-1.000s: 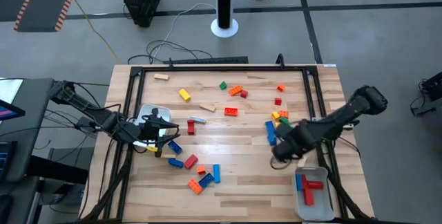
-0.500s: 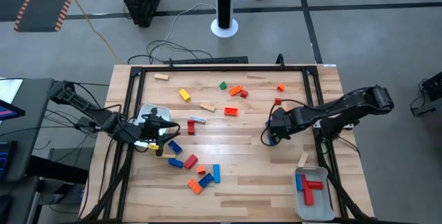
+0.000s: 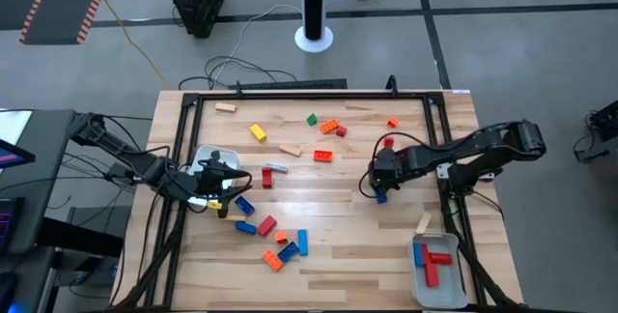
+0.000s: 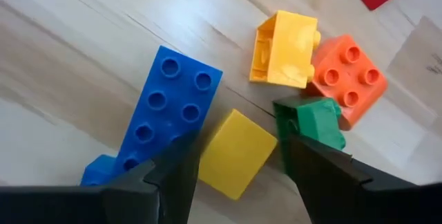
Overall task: Sort blocks by size
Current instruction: Put the yellow small block into the white bin
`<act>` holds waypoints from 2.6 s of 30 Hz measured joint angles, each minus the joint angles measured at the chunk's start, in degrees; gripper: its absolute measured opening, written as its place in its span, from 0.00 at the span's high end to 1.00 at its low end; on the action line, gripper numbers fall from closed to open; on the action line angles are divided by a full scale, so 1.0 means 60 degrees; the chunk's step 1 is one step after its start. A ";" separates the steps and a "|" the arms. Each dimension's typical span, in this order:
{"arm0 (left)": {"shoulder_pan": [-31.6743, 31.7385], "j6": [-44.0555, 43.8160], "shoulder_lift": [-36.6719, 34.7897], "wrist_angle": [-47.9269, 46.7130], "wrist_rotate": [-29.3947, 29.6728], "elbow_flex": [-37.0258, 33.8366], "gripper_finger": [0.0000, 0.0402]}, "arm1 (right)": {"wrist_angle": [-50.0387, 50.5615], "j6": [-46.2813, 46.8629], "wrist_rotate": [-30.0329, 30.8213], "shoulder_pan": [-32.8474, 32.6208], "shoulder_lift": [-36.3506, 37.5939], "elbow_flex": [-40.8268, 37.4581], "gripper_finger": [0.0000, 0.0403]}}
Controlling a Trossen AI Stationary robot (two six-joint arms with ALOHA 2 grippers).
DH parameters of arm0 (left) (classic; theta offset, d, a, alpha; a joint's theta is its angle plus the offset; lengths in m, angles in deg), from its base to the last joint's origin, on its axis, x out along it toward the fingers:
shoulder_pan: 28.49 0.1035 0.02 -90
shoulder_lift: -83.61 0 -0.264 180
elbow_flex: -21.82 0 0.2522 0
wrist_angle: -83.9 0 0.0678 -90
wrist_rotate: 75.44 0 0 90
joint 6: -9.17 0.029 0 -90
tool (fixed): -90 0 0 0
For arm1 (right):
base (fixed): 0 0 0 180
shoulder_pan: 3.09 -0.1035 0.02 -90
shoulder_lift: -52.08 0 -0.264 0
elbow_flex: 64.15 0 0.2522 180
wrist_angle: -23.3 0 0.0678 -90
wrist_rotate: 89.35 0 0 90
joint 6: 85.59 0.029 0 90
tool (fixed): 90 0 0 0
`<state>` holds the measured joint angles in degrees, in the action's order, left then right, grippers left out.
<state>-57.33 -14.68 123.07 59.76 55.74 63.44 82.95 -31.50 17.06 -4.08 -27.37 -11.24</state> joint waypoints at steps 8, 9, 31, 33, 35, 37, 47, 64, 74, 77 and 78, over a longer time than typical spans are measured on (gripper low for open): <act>0.0000 0.0000 0.0001 -0.0081 0.0001 -0.0011 0.57 | 0.0001 -0.0110 -0.0302 -0.0024 -0.0463 -0.0012 0.38; 0.0000 0.0000 0.0002 -0.0082 -0.0001 -0.0011 0.57 | -0.0010 -0.0115 -0.0357 -0.0020 -0.0525 -0.0010 0.38; 0.0000 0.0593 0.0317 0.0194 -0.0086 -0.0011 0.57 | -0.0461 -0.1814 -0.0622 -0.0340 -0.0492 0.0484 0.61; 0.0000 0.1314 0.0715 0.0607 -0.0226 -0.0011 0.57 | -0.0785 -0.2163 -0.0588 -0.0388 -0.0451 0.0673 0.59; 0.0000 0.2269 0.1279 0.1203 -0.0280 -0.0011 0.57 | -0.1378 -0.2565 -0.0576 -0.0317 -0.0408 0.0798 0.58; 0.0000 0.3321 0.1919 0.1722 -0.0285 -0.0011 0.57 | -0.2351 -0.2984 -0.0620 -0.0228 -0.0378 0.0872 0.59; 0.0271 0.7250 0.4867 0.4423 0.0586 -0.0004 0.57 | -0.7489 -0.4729 -0.2534 -0.0113 -0.0392 0.0876 0.59; 0.0834 0.9031 0.6255 0.5948 0.0846 0.1800 0.49 | -1.0872 -0.5849 -0.2621 -0.0696 -0.0399 0.0876 0.60; 0.1369 0.9535 0.6258 0.6239 -0.0868 0.2047 0.40 | -1.1900 -0.5883 -0.2875 -0.0923 -0.0494 0.0876 0.60; 0.1607 0.9548 0.6261 0.6327 -0.1325 0.2044 0.39 | -1.2375 -0.5880 -0.3184 -0.0943 -0.0817 0.0874 0.60; 0.1687 0.9548 0.6262 0.6420 -0.1538 0.2045 0.39 | -1.2642 -0.5876 -0.3323 -0.0911 -0.0984 0.0877 0.60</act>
<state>-47.21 42.60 160.65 98.28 46.51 75.71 7.10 -66.76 -2.87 -9.54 -33.27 -5.98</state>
